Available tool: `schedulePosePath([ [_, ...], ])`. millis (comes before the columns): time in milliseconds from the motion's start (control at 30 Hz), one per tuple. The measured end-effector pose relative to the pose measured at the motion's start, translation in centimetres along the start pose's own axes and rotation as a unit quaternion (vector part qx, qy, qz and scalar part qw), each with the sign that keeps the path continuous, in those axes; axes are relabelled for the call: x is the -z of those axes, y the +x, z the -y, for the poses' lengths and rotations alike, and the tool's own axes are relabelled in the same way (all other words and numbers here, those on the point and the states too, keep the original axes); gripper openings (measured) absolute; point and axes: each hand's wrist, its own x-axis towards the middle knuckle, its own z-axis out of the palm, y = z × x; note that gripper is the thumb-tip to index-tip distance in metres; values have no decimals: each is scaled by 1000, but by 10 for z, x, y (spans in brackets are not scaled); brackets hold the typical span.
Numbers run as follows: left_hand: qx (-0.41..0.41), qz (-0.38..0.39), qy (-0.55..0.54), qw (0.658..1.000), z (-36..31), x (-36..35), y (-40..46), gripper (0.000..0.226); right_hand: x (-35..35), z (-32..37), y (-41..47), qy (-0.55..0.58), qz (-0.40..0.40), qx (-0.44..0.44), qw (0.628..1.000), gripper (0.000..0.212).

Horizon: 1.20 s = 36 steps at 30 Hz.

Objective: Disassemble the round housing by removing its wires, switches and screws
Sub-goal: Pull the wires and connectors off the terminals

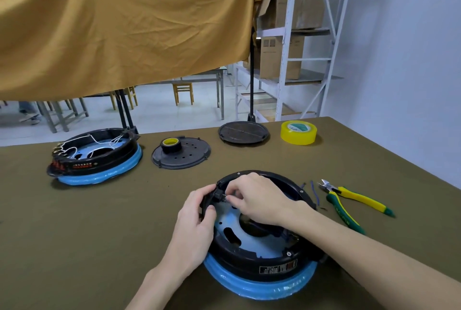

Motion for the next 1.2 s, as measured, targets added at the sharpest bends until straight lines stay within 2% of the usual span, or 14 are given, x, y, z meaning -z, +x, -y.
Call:
schedulePosePath([
  [200, 1, -2, 5, 1000, 3, 1, 2, 45, -3, -13, -6, 57, -15, -23, 998, 16],
  [300, 5, -18, -7, 1000, 3, -3, 3, 46, -3, -16, -4, 61, -51, -21, 997, 18],
  [433, 3, -14, -12, 1000, 0, -5, 1, 45, -8, -14, -2, 84, -38, -27, 995, 19],
  [533, 2, -16, -12, 1000, 1, -5, 1, 46, -6, -17, -2, 143, -92, -34, 985, 17],
  [600, 3, -18, -12, 1000, 1, -4, 1, 45, 0, -18, 0, 228, -148, -42, 961, 16],
  [733, 6, -21, -13, 1000, 0, -5, 2, 45, 25, -30, 10, 425, -237, -97, 868, 14],
  [800, 8, -21, -14, 1000, -1, -5, 2, 45, 34, -34, 11, 447, -227, -107, 858, 15],
  [933, 10, -19, -15, 1000, -4, -5, 3, 45, 44, -34, 9, 398, -160, -102, 897, 17],
  [1100, 20, -15, -13, 1000, -7, -5, 0, 44, 63, -33, 15, 413, -164, -139, 885, 17],
  [1200, 22, -14, -9, 1000, -9, -4, 0, 44, 68, -36, 15, 401, -113, -156, 895, 16],
])
